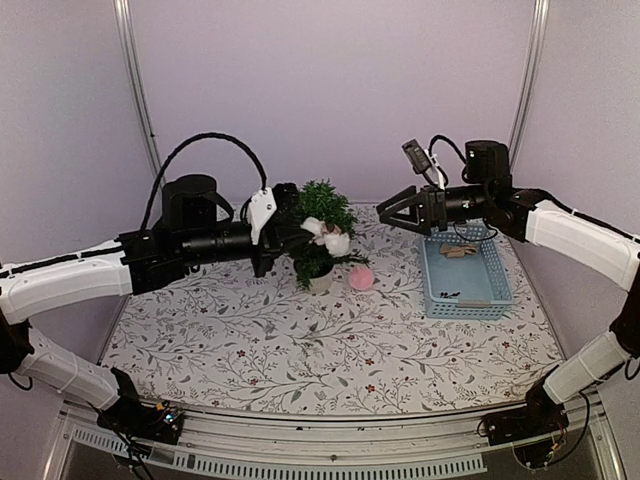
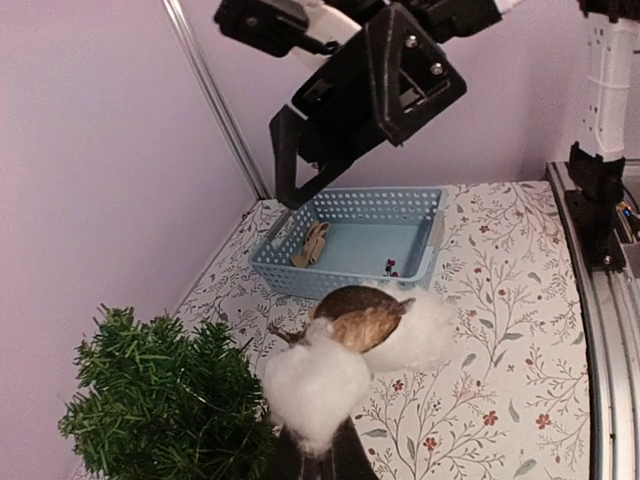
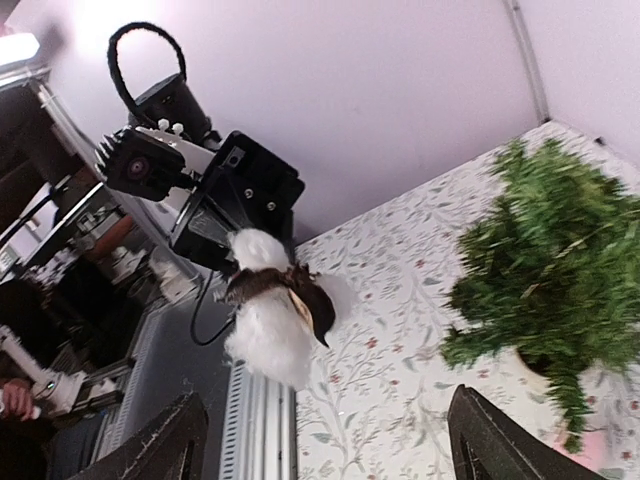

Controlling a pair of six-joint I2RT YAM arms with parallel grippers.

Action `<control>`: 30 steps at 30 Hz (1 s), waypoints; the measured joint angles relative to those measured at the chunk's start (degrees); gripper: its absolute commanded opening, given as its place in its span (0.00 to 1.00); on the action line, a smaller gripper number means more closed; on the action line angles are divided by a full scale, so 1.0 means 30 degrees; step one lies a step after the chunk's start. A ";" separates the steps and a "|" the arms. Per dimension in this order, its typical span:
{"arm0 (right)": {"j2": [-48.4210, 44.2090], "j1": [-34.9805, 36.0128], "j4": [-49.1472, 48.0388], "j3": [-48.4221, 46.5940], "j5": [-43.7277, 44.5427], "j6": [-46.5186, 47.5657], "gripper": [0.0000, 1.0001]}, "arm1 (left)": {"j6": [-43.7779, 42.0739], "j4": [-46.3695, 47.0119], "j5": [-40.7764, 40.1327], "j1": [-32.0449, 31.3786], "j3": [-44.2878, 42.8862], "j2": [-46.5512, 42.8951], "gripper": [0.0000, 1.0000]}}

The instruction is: Decorate the small christmas tree

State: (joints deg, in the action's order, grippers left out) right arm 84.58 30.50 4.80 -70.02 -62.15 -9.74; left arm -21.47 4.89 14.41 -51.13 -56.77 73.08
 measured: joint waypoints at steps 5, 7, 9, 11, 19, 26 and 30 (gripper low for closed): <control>-0.2215 -0.0408 -0.1392 0.1027 0.3344 -0.0080 0.85 | 0.3133 0.0204 0.0838 0.1654 -0.0933 0.0495 0.00; -0.2856 0.0554 -0.1843 0.1341 0.5144 0.0605 0.86 | 0.4284 0.0189 0.1100 0.1916 -0.1392 0.0903 0.00; -0.3453 0.1938 -0.2557 0.1996 0.6870 0.1617 0.87 | 0.5377 0.0226 0.1574 0.2047 -0.1749 0.1319 0.00; -0.3810 0.3249 -0.3089 0.2667 0.8291 0.2783 0.89 | 0.6266 0.0226 0.2025 0.2055 -0.1953 0.1581 0.00; -0.3395 0.5085 -0.4364 0.3235 1.1329 0.6047 0.84 | 0.8721 0.0423 0.3847 0.2069 -0.2492 0.2062 0.00; -0.1872 0.5085 -0.4714 0.2550 1.1883 0.7147 0.53 | 0.9129 0.0612 0.4976 0.2069 -0.2492 0.2062 0.00; -0.1319 0.5085 -0.4794 0.2076 1.1861 0.7351 0.30 | 0.9187 0.0692 0.5275 0.2069 -0.2492 0.2062 0.00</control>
State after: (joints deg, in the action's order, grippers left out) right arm 80.62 45.76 -9.58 -63.79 -26.57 12.32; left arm 6.09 6.96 30.24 -44.93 -64.25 79.26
